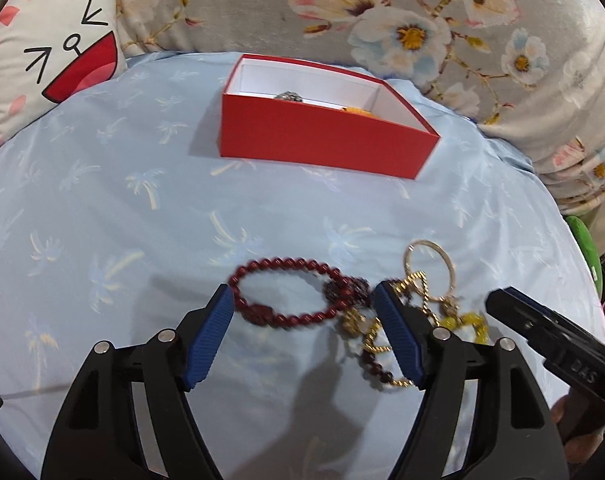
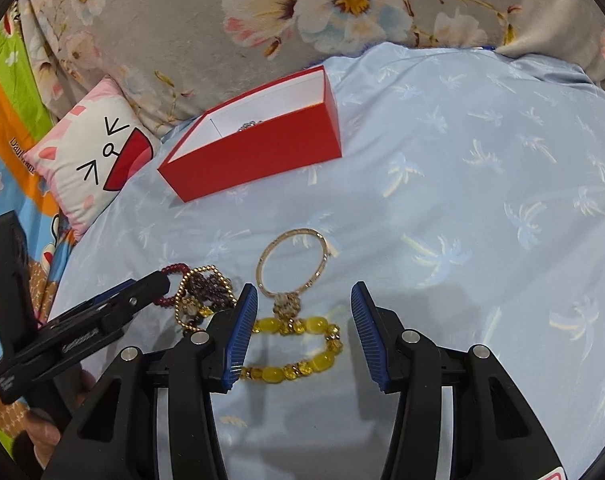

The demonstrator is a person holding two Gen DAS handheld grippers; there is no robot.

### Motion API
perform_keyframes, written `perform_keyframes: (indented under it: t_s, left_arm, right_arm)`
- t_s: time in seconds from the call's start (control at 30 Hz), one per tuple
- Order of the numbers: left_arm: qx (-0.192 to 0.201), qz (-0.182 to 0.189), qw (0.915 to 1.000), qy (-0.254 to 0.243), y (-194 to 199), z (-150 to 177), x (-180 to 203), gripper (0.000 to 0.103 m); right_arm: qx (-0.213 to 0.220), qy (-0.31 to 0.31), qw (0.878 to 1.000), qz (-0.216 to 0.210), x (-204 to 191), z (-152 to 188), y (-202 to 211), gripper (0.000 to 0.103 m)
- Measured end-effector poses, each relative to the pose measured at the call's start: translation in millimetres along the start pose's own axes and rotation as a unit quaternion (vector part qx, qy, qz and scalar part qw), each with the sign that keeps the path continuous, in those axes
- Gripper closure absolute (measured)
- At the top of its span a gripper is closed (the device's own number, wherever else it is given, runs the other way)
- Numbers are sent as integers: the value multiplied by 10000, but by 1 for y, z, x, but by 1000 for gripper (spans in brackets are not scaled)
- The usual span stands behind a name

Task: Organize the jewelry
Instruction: 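Move the left tool to the dark red bead bracelet while the right tool reaches the gold bangle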

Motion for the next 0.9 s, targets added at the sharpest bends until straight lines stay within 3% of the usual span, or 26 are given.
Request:
perform_keyframes:
  t_s: [0.17,0.23,0.3,0.47,0.57,0.67,0.9]
  left_arm:
    - [76,-148,9997,-194,1,12,6,34]
    - [145,-168,9997,-143,3,10,3,33]
    - [217,-253,9994,-69,4,8,-3,26]
    - [295,-498,9982,157,4,1,-23,24]
    - [247,-466,9974,489,2,-1,-37,24]
    - [217,-439,9966,659,0,-1,-43,24]
    - [183,-579,9973,417,-2,2,-34,21]
  right_arm:
    - [9,56,9999,117,1,5,-4,55]
    - [-21,99,9999,121,-1,4,-8,55]
    - [-45,189,9997,136,-5,1,-13,55]
    - [-124,458,9985,290,-16,-13,-30,55]
    - [-204,606,9969,452,-24,-16,-41,45]
    - [-288,682,9959,516,-28,-14,-48,42]
    - [-391,930,9919,774,-39,-15,-59,38]
Point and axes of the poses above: each gripper's, at about its wrist camera, not at the fingertips, and y roughly against the way its jaws point, x to its right, z to its underside, the point moved 3 cm from there along -y, roughly the way its jaws point, and after that the axes turned 3 degrees about y, right-handed, at the moved point
